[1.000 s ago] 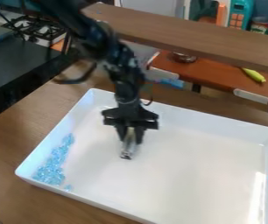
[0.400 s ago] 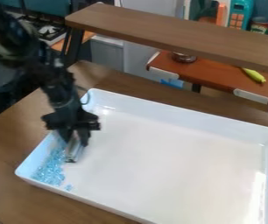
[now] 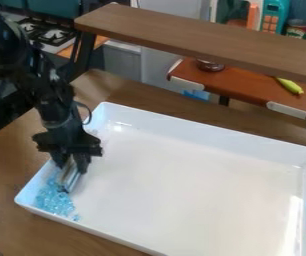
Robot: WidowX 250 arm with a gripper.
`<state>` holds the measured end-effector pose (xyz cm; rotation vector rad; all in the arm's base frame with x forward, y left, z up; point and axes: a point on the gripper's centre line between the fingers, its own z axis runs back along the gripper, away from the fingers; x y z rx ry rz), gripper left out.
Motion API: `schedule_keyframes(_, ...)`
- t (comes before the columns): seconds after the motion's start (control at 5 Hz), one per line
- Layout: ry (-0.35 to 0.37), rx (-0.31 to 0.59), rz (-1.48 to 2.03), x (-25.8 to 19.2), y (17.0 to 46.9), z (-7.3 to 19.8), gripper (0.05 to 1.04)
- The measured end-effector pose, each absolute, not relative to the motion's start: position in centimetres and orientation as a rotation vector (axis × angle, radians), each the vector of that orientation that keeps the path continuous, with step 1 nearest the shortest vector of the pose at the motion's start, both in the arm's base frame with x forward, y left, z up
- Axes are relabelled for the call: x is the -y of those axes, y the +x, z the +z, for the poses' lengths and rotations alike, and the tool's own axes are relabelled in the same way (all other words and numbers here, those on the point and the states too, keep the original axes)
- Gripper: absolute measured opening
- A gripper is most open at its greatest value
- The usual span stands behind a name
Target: Sweep into pile
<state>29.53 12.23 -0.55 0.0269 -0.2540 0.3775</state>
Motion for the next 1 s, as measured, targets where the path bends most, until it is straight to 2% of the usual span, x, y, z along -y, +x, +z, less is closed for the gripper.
schedule_keyframes(0.2, 0.041, 0.307, 0.405, -9.5, 30.7, 1.5, 0.382)
schedule_keyframes(0.4, 0.124, 0.352, 0.401, -4.4, 31.5, 2.6, 0.382)
schedule_keyframes(0.8, 0.135, 0.321, 0.301, 5.3, 32.9, 4.5, 0.382)
schedule_keyframes(1.0, 0.131, 0.250, 0.276, 9.9, 33.7, 3.7, 0.382)
